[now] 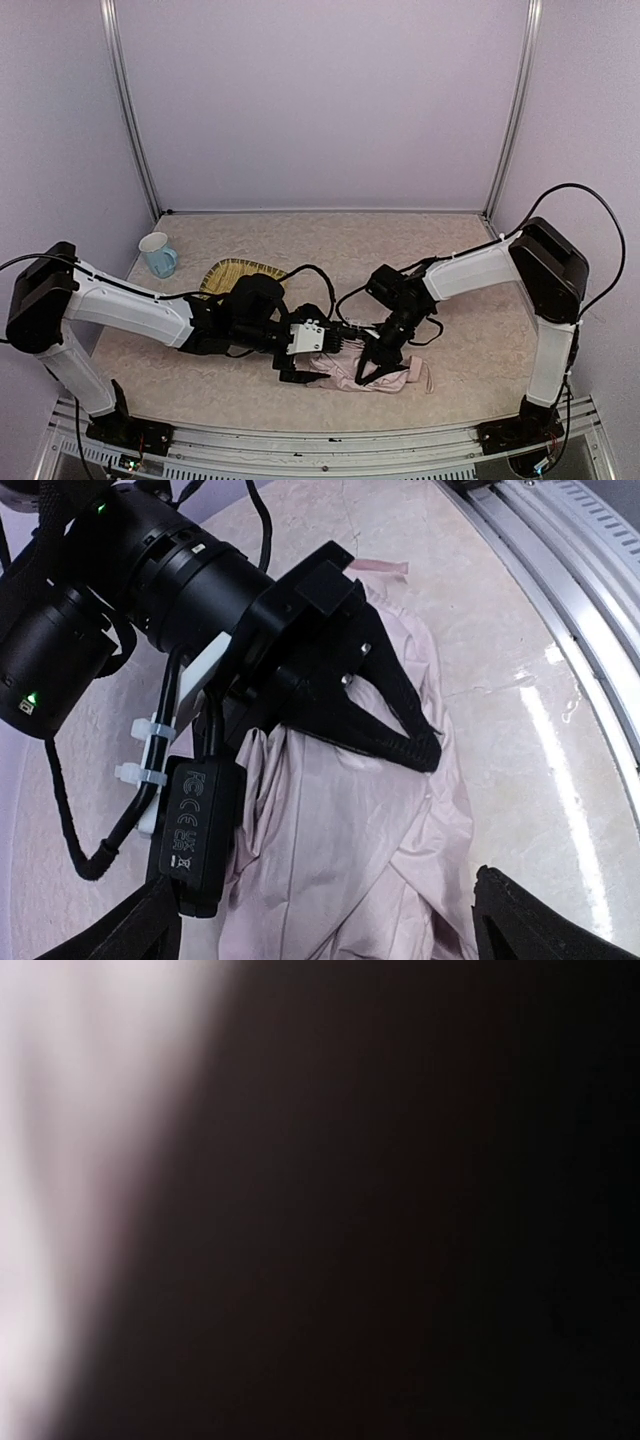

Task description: Put away the umbrella

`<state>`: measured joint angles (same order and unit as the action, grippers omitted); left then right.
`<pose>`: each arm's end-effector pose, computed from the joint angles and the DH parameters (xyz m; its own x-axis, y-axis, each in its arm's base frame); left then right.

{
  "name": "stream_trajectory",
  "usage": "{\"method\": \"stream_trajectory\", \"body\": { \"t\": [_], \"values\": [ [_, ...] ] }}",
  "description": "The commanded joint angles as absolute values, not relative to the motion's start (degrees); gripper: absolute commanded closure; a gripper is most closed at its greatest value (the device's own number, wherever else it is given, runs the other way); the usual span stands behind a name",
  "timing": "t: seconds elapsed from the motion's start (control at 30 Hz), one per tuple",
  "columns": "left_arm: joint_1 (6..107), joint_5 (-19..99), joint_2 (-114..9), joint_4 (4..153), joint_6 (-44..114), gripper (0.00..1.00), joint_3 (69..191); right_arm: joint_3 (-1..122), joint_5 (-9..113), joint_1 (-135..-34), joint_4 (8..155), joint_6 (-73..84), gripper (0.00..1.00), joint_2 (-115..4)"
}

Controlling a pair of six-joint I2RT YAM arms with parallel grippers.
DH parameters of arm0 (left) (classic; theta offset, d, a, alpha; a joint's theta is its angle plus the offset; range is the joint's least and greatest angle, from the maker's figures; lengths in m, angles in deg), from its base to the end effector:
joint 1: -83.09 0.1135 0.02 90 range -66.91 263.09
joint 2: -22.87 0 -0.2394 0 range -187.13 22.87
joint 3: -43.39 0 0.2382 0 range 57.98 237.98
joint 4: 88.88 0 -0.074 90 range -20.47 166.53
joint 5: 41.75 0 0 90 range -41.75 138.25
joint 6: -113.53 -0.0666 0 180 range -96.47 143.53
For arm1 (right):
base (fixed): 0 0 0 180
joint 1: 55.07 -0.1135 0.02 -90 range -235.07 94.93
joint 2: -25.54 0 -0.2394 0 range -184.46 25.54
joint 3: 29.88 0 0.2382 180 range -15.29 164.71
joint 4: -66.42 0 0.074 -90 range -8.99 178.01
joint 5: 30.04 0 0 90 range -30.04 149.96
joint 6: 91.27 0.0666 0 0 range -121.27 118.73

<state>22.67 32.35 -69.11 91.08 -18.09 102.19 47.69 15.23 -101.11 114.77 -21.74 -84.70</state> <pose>0.1535 -0.3074 0.1468 0.4285 0.5391 -0.7251 0.8895 -0.1105 0.4434 0.1900 0.2645 0.0897 -0.4368 -0.8109 -0.3893 -0.7903 0.1393 0.5967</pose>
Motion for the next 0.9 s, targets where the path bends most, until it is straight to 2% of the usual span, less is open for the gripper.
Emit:
{"method": "stream_trajectory", "body": {
  "t": [0.0,0.17,0.3,0.4,0.53,0.6,0.77,0.87],
  "values": [
    [21.95,30.01,-75.5,81.87,-22.02,0.01,108.09,47.9,11.27,-101.43,121.76,-22.26,0.87,-90.02],
    [21.66,27.01,-83.88,73.65,-21.61,0.05,115.1,49.52,12.17,-101.19,121.0,-22.19,0.81,-91.82],
    [21.49,21.78,-85.04,71.32,-19.54,0.06,117.06,50.77,13.19,-99.09,118.39,-19.22,0.8,-92.38],
    [21.92,20.33,-80.22,77.56,-15.51,0.06,112.27,50.05,12.57,-97.4,116.6,-18.04,0.82,-92.07],
    [22.5,18.46,-67.91,96.44,-9.99,0.06,100.98,49.75,13.59,-97.25,117.38,-18.5,0.82,-92.95],
    [21.89,18.09,-64.34,100.08,-10.39,0.06,98.27,49.59,14.24,-97.25,116.91,-18.21,0.82,-93.19],
    [20.86,23.32,-73.28,86.26,-12.68,0.11,106.71,49.98,14.89,-97.25,115.32,-16.75,0.82,-92.84],
    [20.39,28.23,-79.13,81.41,-13.93,0.1,111.3,49.95,15.61,-97.25,114.69,-16.34,0.81,-92.07]
  ]
}}
